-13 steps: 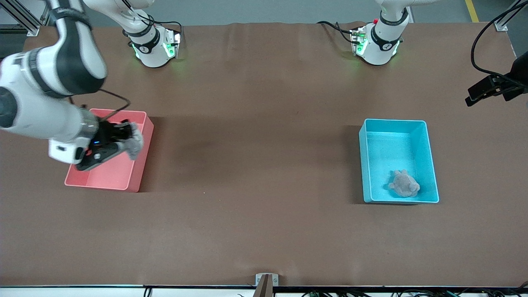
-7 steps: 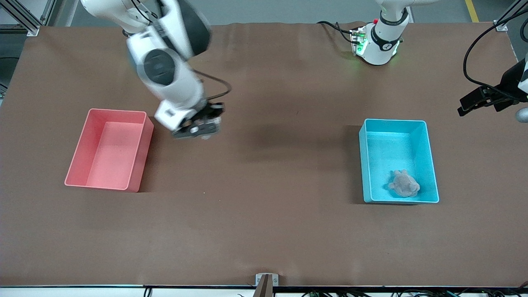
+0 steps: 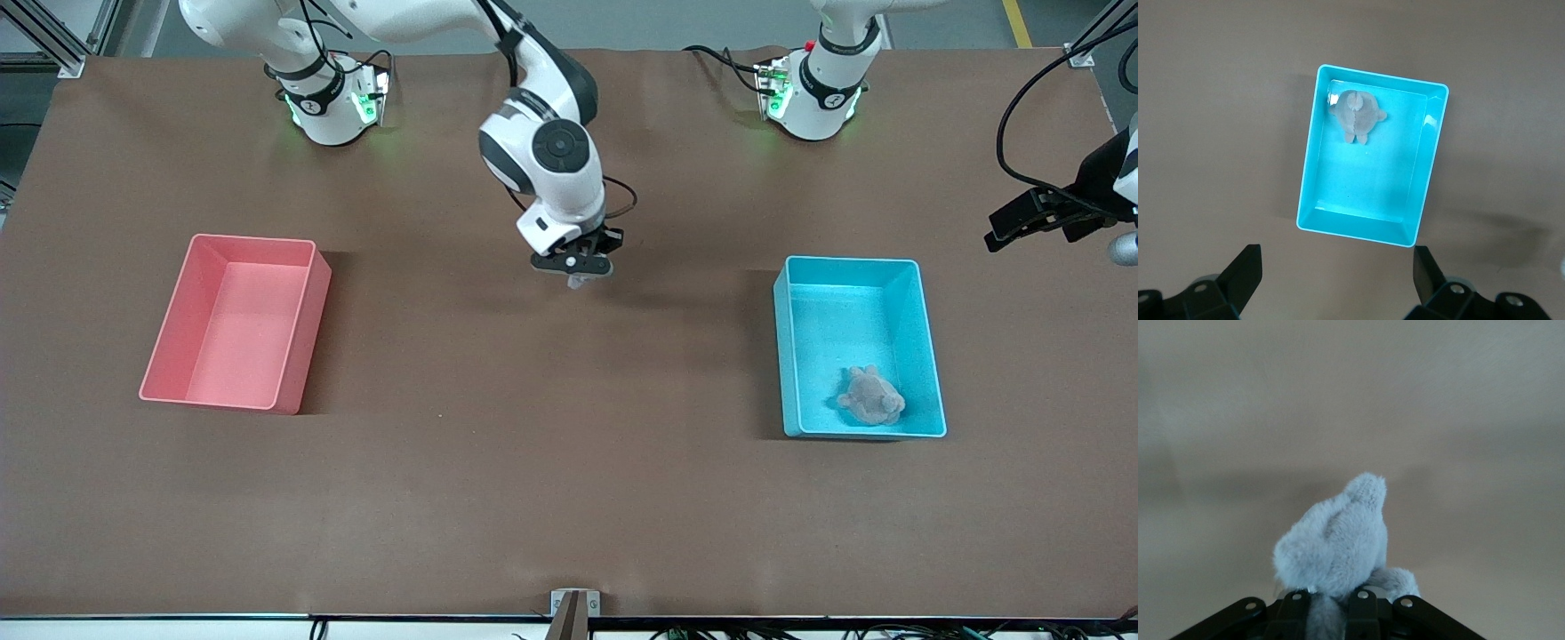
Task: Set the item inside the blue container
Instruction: 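Lift the second plush toy and carry it toward the table middle, then grasp the toy with the left gripper while the right gripper releases it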
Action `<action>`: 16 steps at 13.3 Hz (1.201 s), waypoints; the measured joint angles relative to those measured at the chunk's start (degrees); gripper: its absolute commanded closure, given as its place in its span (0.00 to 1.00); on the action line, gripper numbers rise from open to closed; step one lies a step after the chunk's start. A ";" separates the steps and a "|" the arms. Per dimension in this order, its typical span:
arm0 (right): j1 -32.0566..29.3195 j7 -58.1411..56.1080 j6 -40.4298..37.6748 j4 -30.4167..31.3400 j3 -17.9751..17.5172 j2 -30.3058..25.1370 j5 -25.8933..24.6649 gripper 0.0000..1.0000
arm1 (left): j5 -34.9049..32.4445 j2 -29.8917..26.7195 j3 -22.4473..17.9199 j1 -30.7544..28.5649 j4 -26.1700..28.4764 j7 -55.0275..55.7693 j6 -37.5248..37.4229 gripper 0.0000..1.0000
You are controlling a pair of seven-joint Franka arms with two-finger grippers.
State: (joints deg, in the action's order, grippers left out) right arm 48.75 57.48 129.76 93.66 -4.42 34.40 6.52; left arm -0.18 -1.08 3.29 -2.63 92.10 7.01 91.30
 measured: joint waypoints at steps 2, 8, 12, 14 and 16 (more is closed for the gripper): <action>1.18 0.91 2.55 -1.85 0.08 3.80 0.00 0.92 | 0.00 0.02 0.14 0.05 0.09 0.00 0.00 0.00; 1.60 1.01 3.70 -3.53 0.40 6.17 0.00 0.00 | 0.04 0.40 4.29 0.17 6.17 0.27 5.14 0.00; 1.45 1.01 -5.62 -5.51 1.33 2.72 -0.01 0.00 | 0.50 3.36 8.29 0.21 11.36 3.91 11.68 0.00; -0.10 0.99 -15.64 -6.19 1.94 -3.30 -0.03 0.00 | 0.74 6.48 12.25 0.29 11.90 11.06 14.01 0.00; -2.40 0.80 -22.92 -5.72 2.01 -9.89 -0.04 0.00 | 0.75 9.93 16.13 0.47 12.12 18.39 16.64 0.00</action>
State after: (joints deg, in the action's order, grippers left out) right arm 46.36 58.28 106.84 87.94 -2.41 24.50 6.49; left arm 0.57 8.85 19.42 -2.16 104.23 25.41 107.95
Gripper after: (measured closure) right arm 0.000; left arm 0.000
